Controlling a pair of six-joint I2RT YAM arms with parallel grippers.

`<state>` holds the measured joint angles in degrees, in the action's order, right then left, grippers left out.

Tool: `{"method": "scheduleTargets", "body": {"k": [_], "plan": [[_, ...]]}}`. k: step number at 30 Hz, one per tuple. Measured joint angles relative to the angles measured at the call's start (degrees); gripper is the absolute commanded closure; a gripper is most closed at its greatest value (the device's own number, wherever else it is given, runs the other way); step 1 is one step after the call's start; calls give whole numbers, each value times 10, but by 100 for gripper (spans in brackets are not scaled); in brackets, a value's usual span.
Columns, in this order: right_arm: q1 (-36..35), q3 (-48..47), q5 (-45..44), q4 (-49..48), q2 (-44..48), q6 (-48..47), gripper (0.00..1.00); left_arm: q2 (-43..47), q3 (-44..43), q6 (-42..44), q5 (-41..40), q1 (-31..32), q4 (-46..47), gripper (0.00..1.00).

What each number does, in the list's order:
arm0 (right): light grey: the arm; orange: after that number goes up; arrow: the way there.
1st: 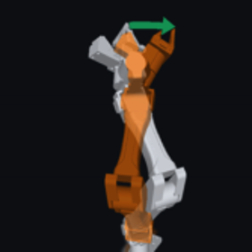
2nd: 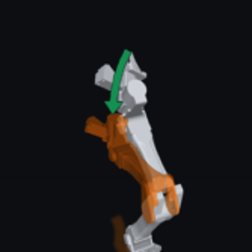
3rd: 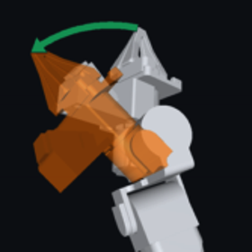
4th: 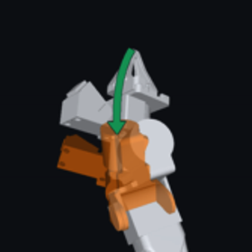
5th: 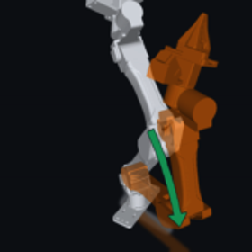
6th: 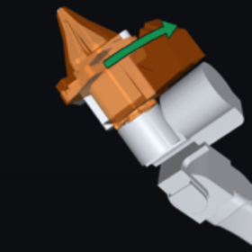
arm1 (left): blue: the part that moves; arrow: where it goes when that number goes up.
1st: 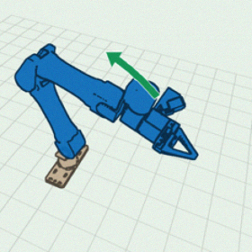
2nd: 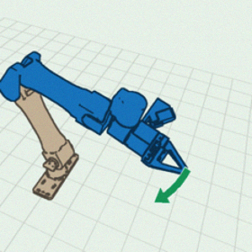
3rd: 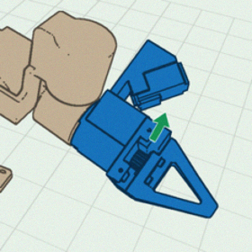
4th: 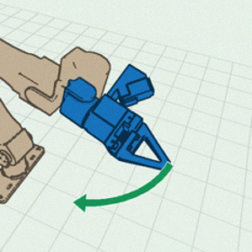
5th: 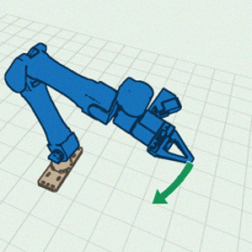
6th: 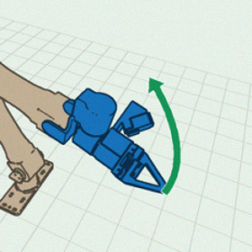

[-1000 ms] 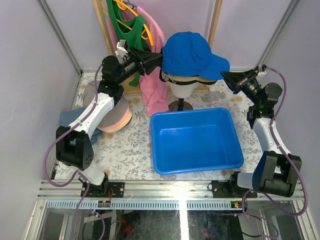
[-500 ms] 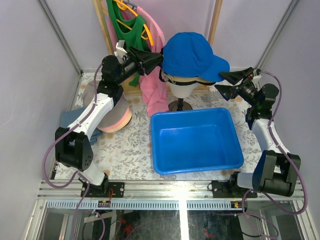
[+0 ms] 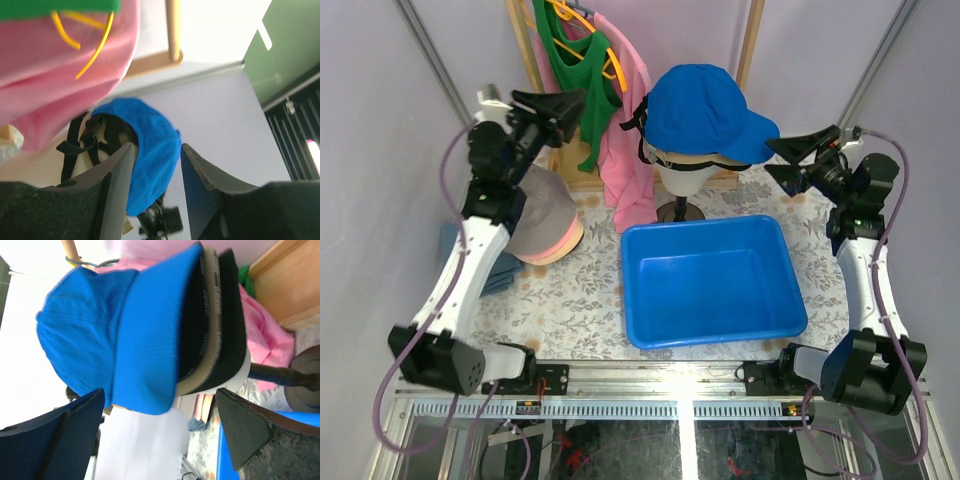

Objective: Stack the hats
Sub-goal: Reset both arms

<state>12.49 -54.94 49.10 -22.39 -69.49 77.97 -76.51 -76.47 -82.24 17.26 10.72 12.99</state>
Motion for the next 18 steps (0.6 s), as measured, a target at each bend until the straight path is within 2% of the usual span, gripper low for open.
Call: {"method": "scheduleTargets", "body": {"k": [5,7,8,14,18], "plan": [[11,-123,-74,188,28,-131,1,95,3,68,-119,-9,-69,58],[17,-203,-140,276,30,-201,1,118,3,99,-161,-10,-83,58],[19,-214,-148,285,30,-210,1,121,1,112,-175,-10,-91,58],[20,-368,-347,436,-25,-363,1,84,-29,222,-257,-10,-156,58],[21,-395,-453,486,-98,-420,1,54,-4,282,-296,-10,-189,58]]}}
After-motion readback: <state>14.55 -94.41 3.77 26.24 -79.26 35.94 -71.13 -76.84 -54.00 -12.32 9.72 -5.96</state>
